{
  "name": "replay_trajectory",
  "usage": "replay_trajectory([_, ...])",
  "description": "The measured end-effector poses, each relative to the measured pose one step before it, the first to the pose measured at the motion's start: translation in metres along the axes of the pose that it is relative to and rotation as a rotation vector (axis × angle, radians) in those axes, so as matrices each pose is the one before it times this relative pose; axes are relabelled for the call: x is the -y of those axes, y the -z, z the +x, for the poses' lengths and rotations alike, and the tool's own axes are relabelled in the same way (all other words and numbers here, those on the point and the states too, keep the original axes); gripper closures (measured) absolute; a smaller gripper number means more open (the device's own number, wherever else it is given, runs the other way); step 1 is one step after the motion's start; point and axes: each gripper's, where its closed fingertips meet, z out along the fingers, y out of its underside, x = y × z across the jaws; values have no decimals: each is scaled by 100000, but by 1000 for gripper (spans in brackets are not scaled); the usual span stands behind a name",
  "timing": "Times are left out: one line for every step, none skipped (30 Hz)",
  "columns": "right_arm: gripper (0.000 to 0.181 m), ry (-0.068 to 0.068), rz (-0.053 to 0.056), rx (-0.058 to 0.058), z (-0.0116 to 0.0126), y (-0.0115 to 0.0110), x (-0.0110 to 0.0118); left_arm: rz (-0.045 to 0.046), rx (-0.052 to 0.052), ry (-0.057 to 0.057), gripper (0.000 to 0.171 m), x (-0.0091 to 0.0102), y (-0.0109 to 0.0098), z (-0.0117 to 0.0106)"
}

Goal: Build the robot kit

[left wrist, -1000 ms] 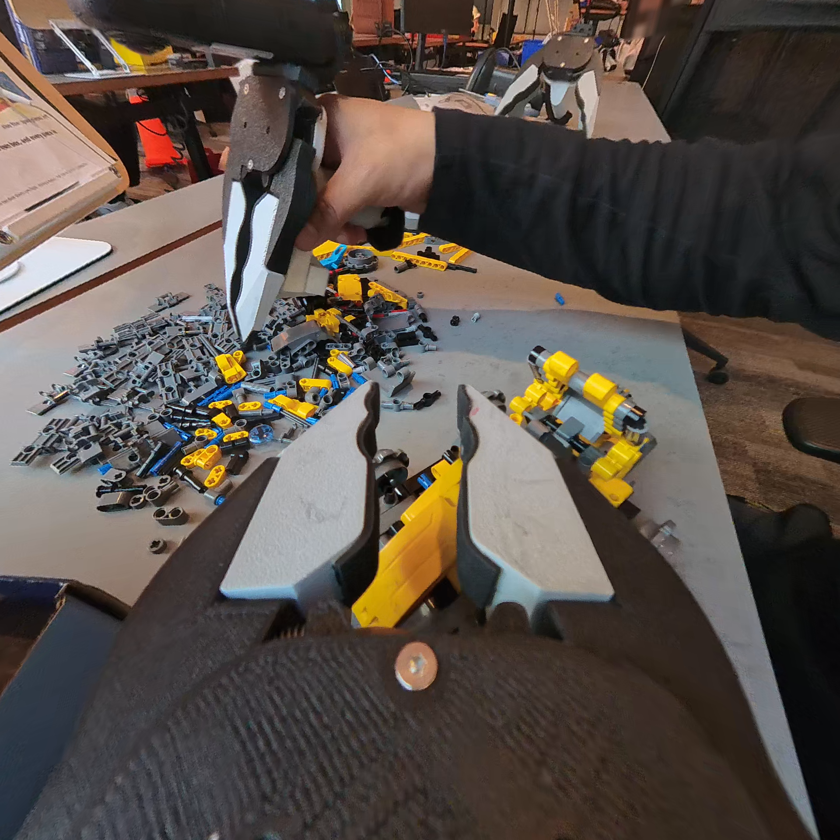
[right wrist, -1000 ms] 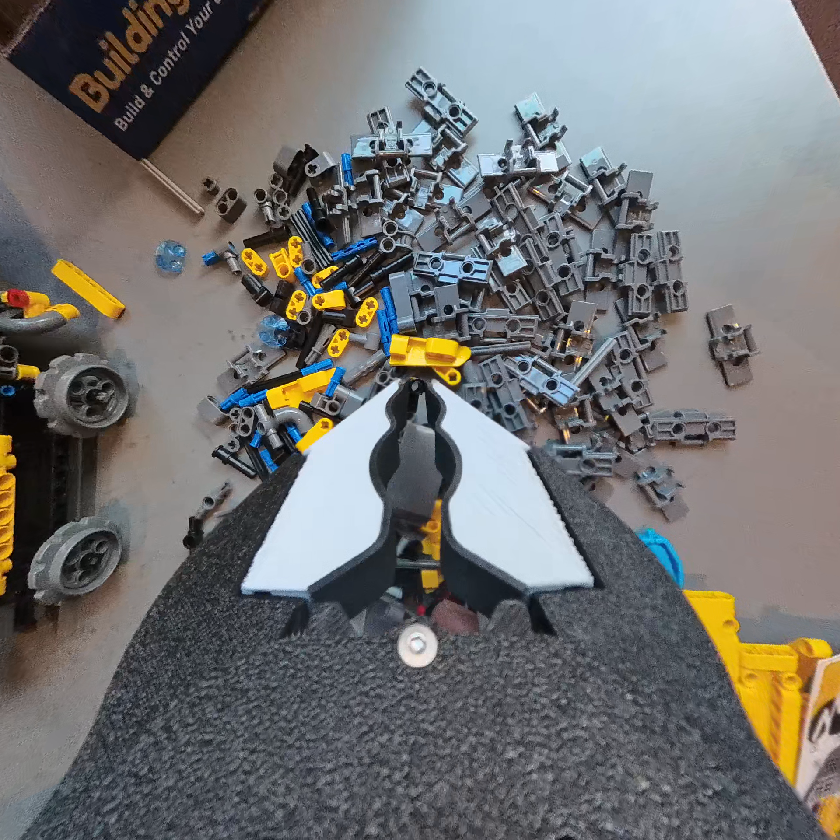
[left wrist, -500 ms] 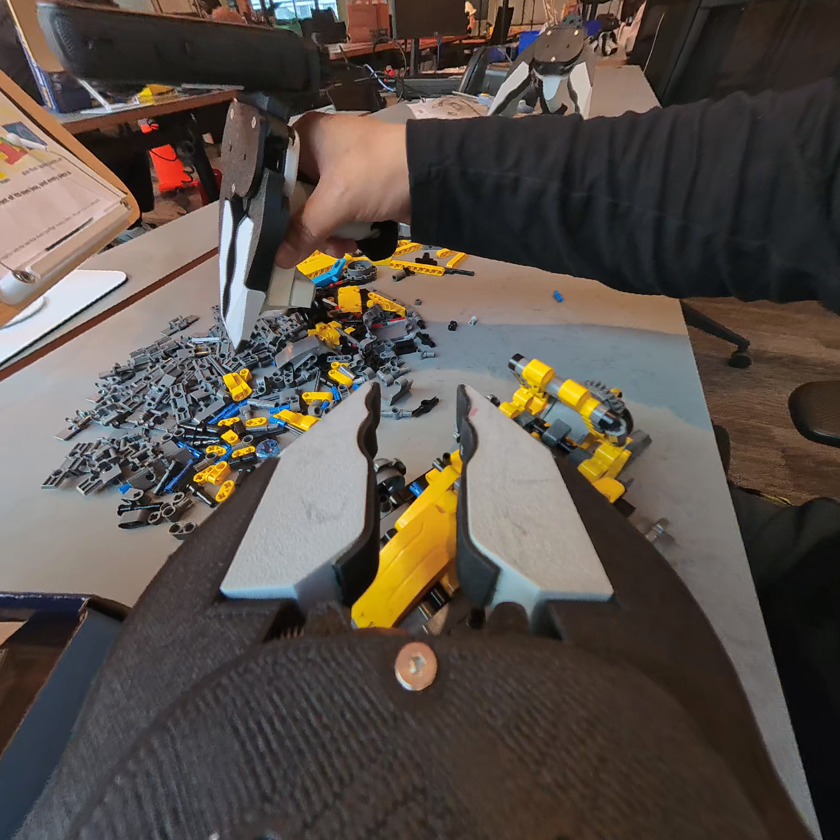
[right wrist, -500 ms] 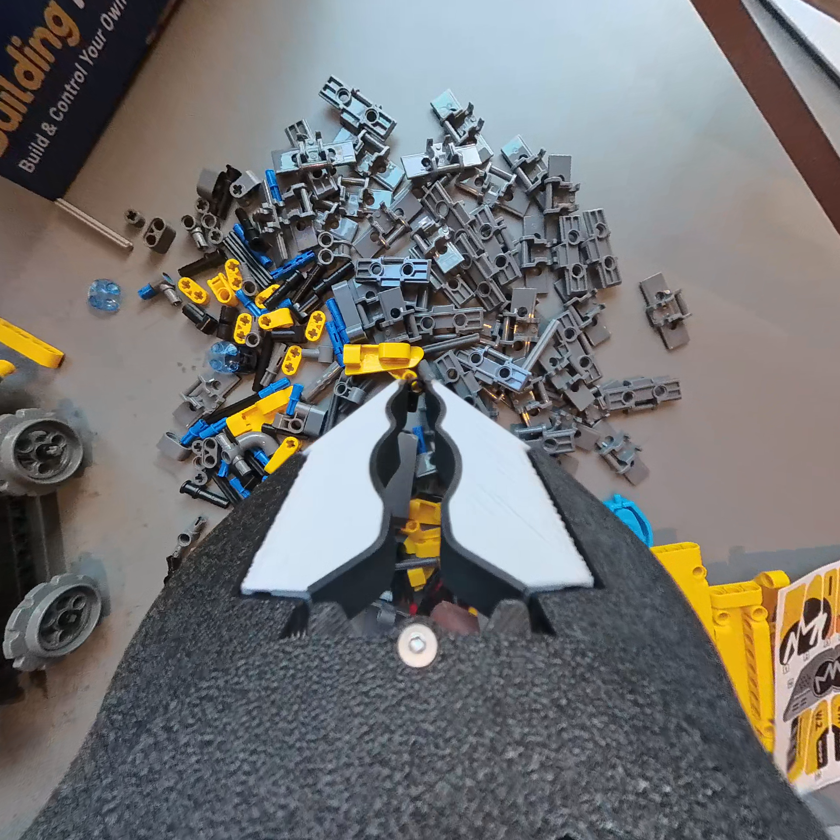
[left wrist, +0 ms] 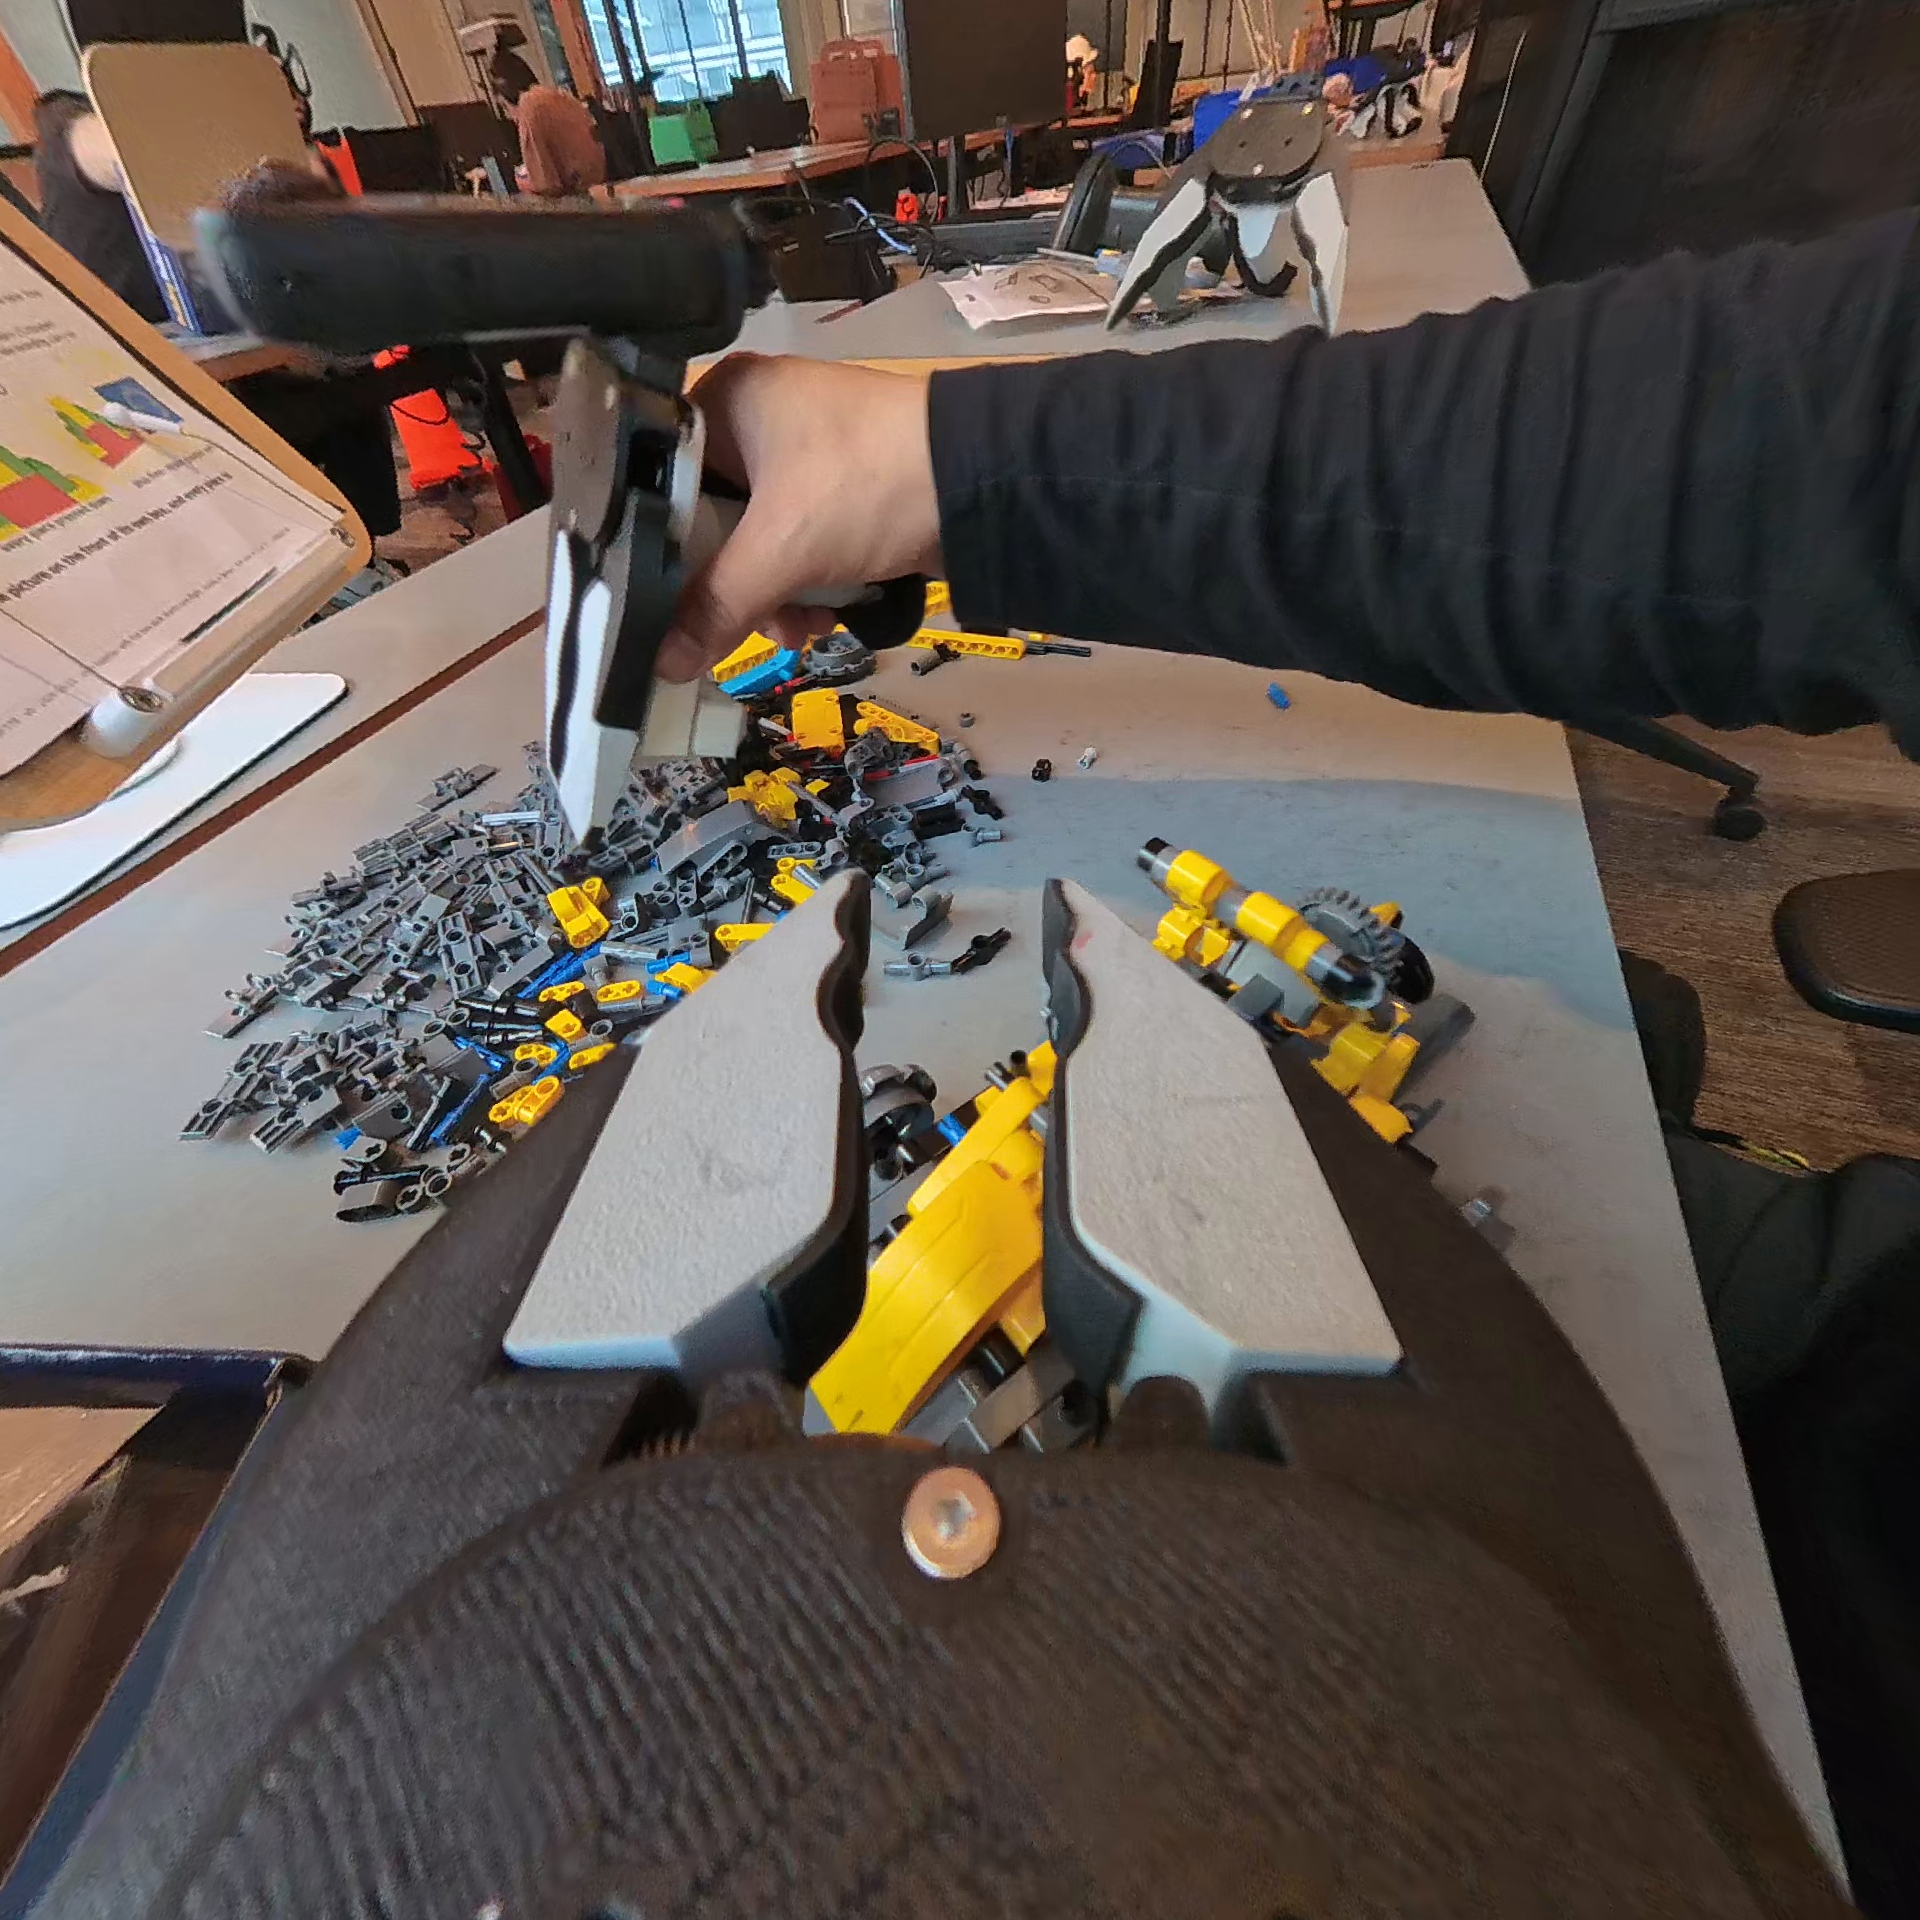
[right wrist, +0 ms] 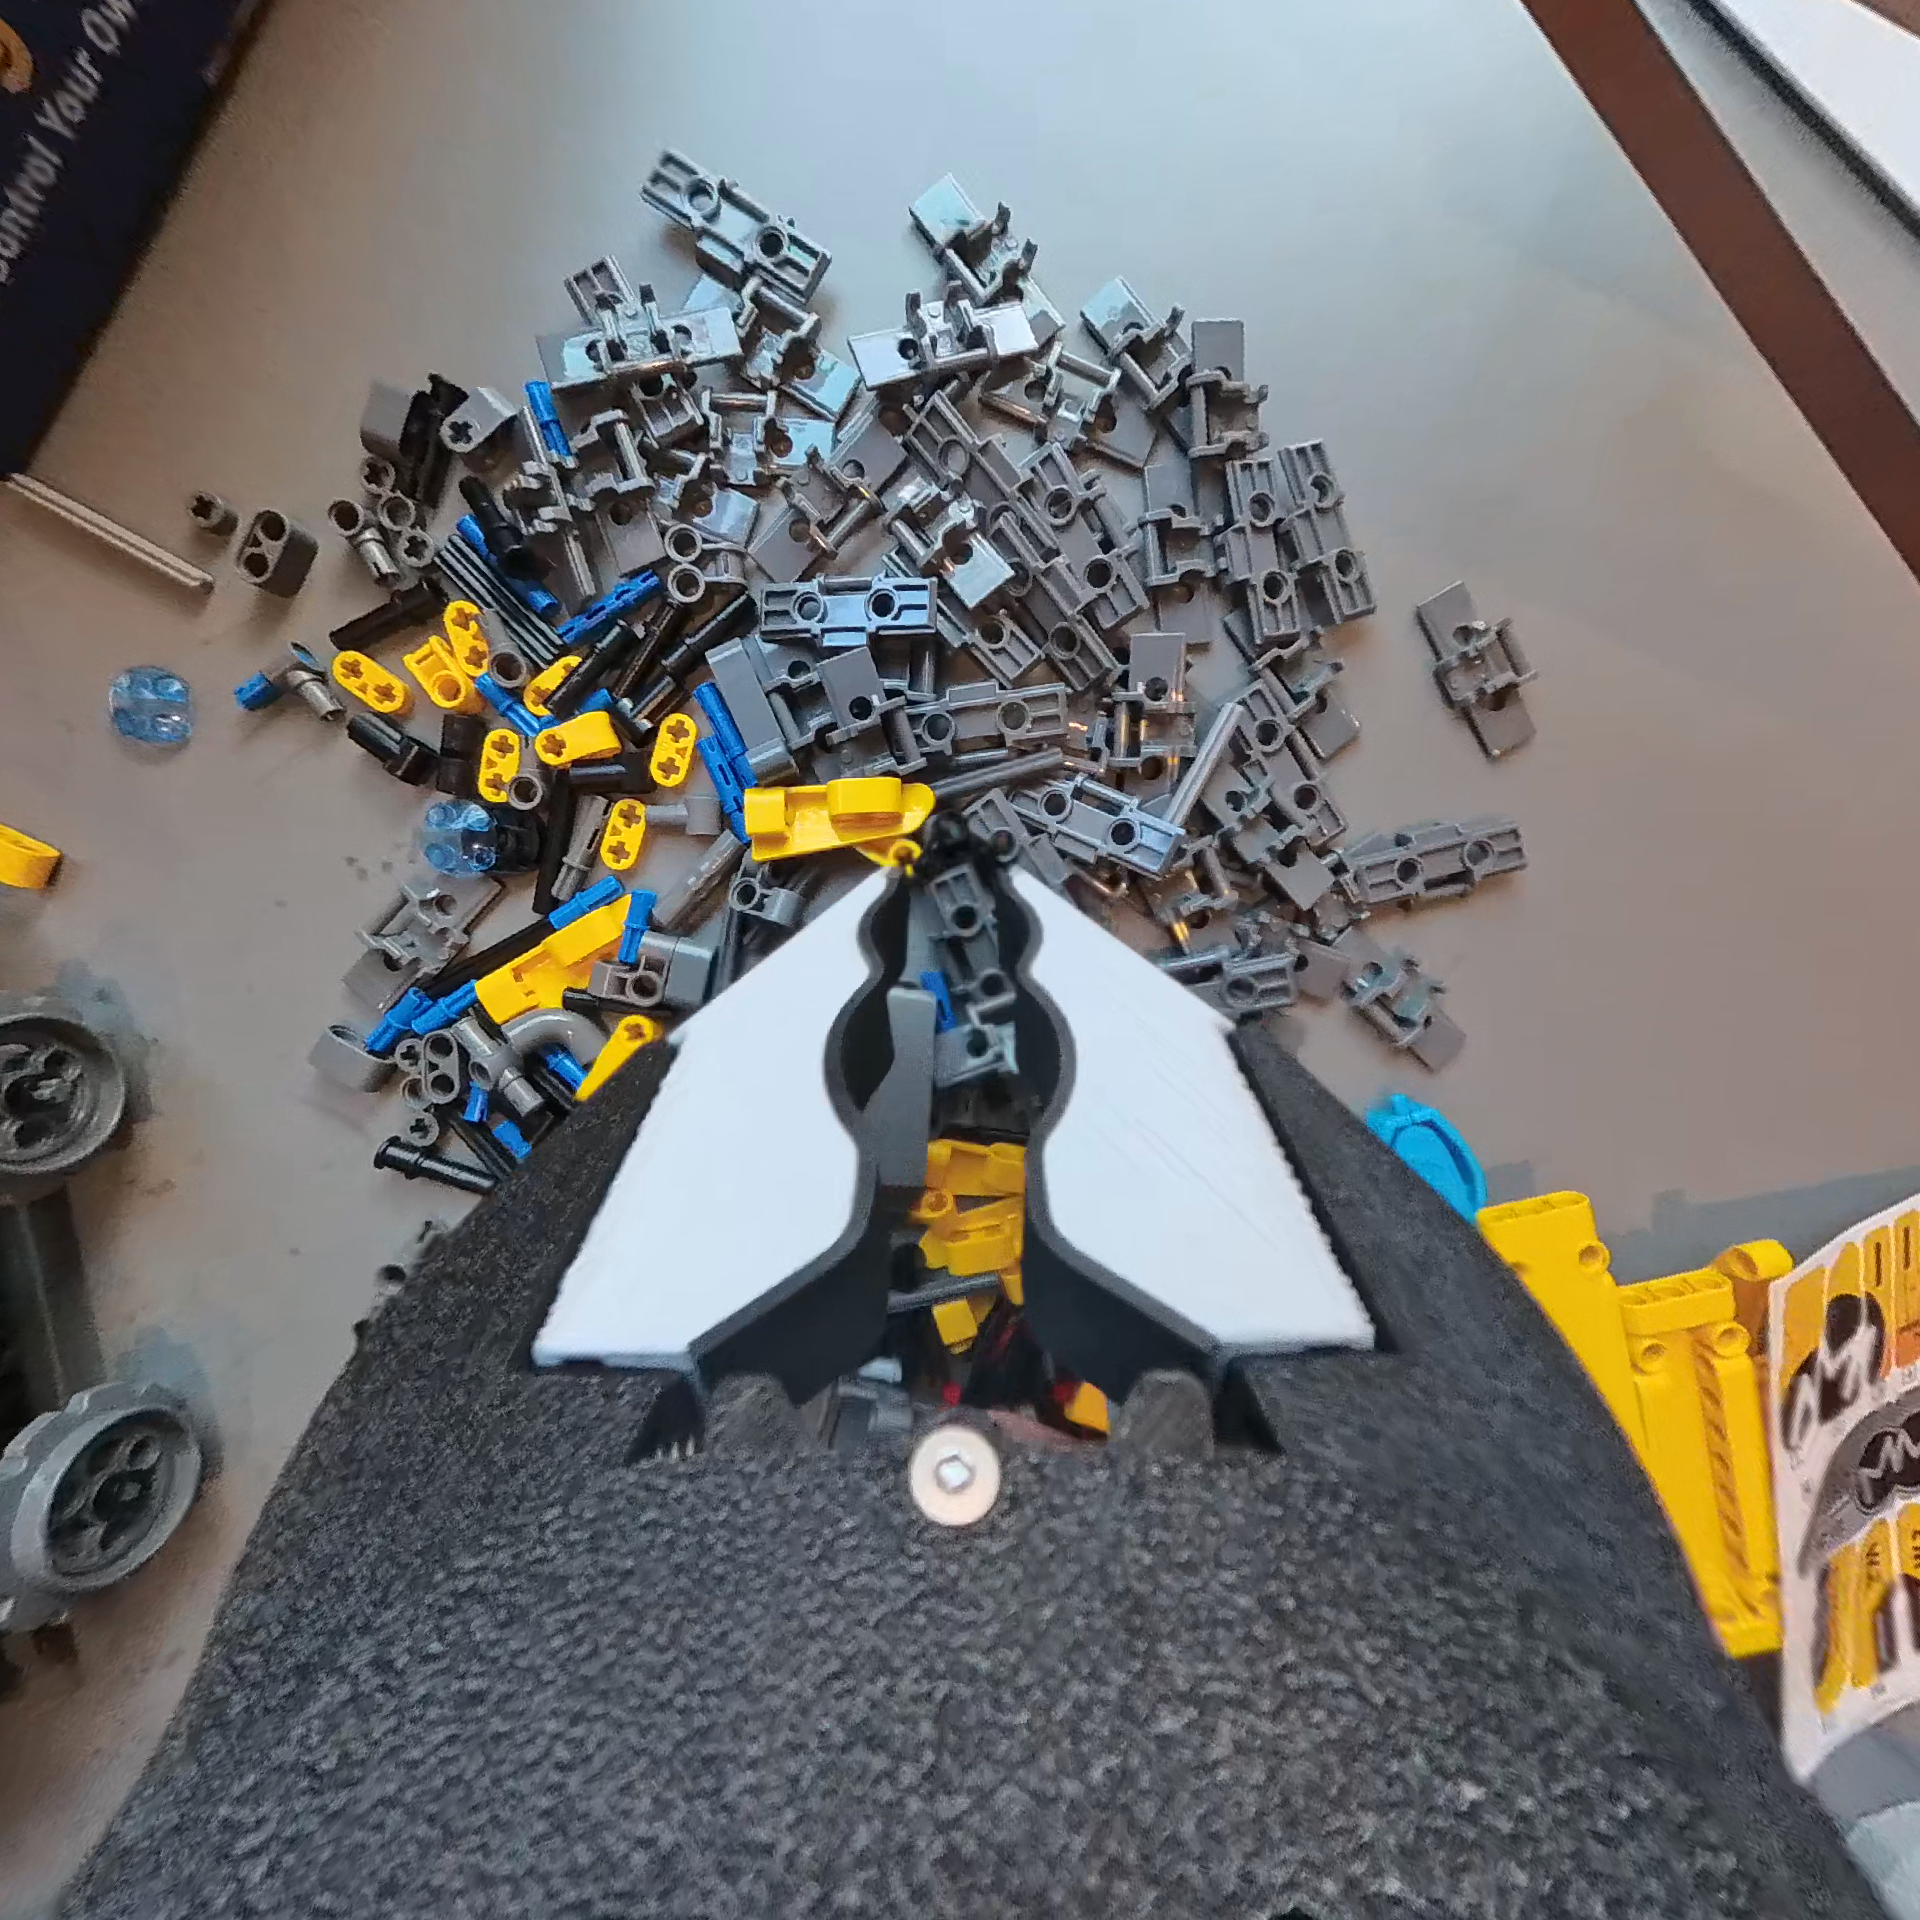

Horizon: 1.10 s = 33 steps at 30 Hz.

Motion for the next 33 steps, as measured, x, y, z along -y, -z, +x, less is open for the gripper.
replay_trajectory([167, -737, 2206, 1413, -300, 303, 112, -433, 790, 765, 141, -88, -4, -233])
replay_trajectory([166, -860, 1593, 1066, -211, 370, -4, -526, 1568, 802, 142, -115, 7, -379])
replay_trajectory([166, -544, 817, -474, 39, 451, -129, -600, 2247, 1088, 142, -163, 15, -542])
replay_trajectory([166, -26, 816, -1866, 307, 515, -181, -804, 2566, 1747, 141, -223, 2, -666])
replay_trajectory([166, -166, 658, -2262, 421, 637, -293, -898, 2453, 2449, 142, -219, 18, -695])
replay_trajectory([166, -1067, 449, -3077, 686, 816, -361, -311, 1712, 2709, 141, -126, 47, -619])
replay_trajectory([167, -2127, 1004, -4499, 962, 928, -304, 319, 1300, 2518, 142, -23, 73, -542])
replay_trajectory([167, -3026, 1859, -4553, 1218, 1147, -278, 168, 1758, 2400, 141, -38, 67, -605])
replay_trajectory([167, -3910, 3064, -3562, 1266, 1276, -234, -6, 1327, 2016, 141, -58, 58, -521])
replay_trajectory([167, -4468, 4114, -2431, 1224, 1335, -84, 94, 407, 1786, 141, -35, 43, -369])
replay_trajectory([167, -4523, 4445, -1721, 1130, 1289, -7, 244, -510, 1558, 141, 6, 12, -180])
replay_trajectory([166, -4134, 3771, -990, 1107, 1074, -180, 248, -666, 1085, 141, -10, -3, -108])
replay_trajectory([166, -3689, 2498, -411, 971, 870, -430, 106, 42, 566, 141, -29, -20, -145])
replay_trajectory([164, -2749, 840, -357, 844, 505, -636, -223, 193, 322, 141, -77, -46, -122])
replay_trajectory([163, -1318, -462, -780, 786, 202, -788, -222, -467, 361, 141, -88, -64, 37])
replay_trajectory([164, -337, -498, -1802, 818, 86, -787, -240, -836, 398, 141, -117, -98, 146])
replay_trajectory([164, 342, 635, -2037, 700, -207, -518, -591, -864, 167, 141, -196, -147, 204])
replay_trajectory([164, 691, 1178, -457, 335, -373, -352, -775, -567, -178, 141, -239, -175, 214])
replay_trajectory([164, 198, 828, 984, -106, -541, -165, -532, -642, -622, 141, -163, -145, 271])
replay_trajectory([164, -697, 759, 1413, 38, -509, -252, 4, -498, -1240, 141, -23, -107, 296])
replay_trajectory([164, -866, 923, 1330, 45, -493, -143, 787, 218, -1955, 142, 117, -42, 190])
replay_trajectory([164, -354, 822, 1126, 39, -424, -75, 1356, 813, -2209, 142, 176, -6, 73])
replay_trajectory([164, 175, 555, 354, 118, -346, -45, 1068, 542, -1930, 142, 152, -6, 64])
replay_trajectory([164, 666, 187, -84, 74, -223, -73, 696, 356, -1257, 143, 102, 0, 37])
replay_trajectory([165, 1089, 61, -164, 15, -95, -32, 757, 260, -382, 143, 117, 25, -6])
replay_trajectory([165, 1449, -23, -685, 33, -51, -71, 845, -364, 306, 143, 135, 46, 53])
replay_trajectory([166, 2126, -495, -1485, 113, -9, -185, 336, -711, 733, 143, 53, 2, 64])
replay_trajectory([170, 2094, -38, -3837, 461, 57, -159, 152, -500, 532, 143, 14, -16, 36])
replay_trajectory([174, 1639, -57, -3195, 352, 101, -180, 251, -195, 75, 143, 26, -17, -9])
replay_trajectory([177, 799, -100, -750, -9, 113, -85, 223, -227, -277, 143, 7, 1, 18])
replay_trajectory([178, -642, 290, 25, -106, 53, 17, 153, -437, -288, 143, -12, 2, 36])
replay_trajectory([178, -1150, -146, 237, -163, -59, 33, 314, -593, 53, 143, 8, 5, 49])
replay_trajectory([178, -1186, -641, -790, -109, -167, 29, 519, -737, 598, 143, 39, -7, 57])
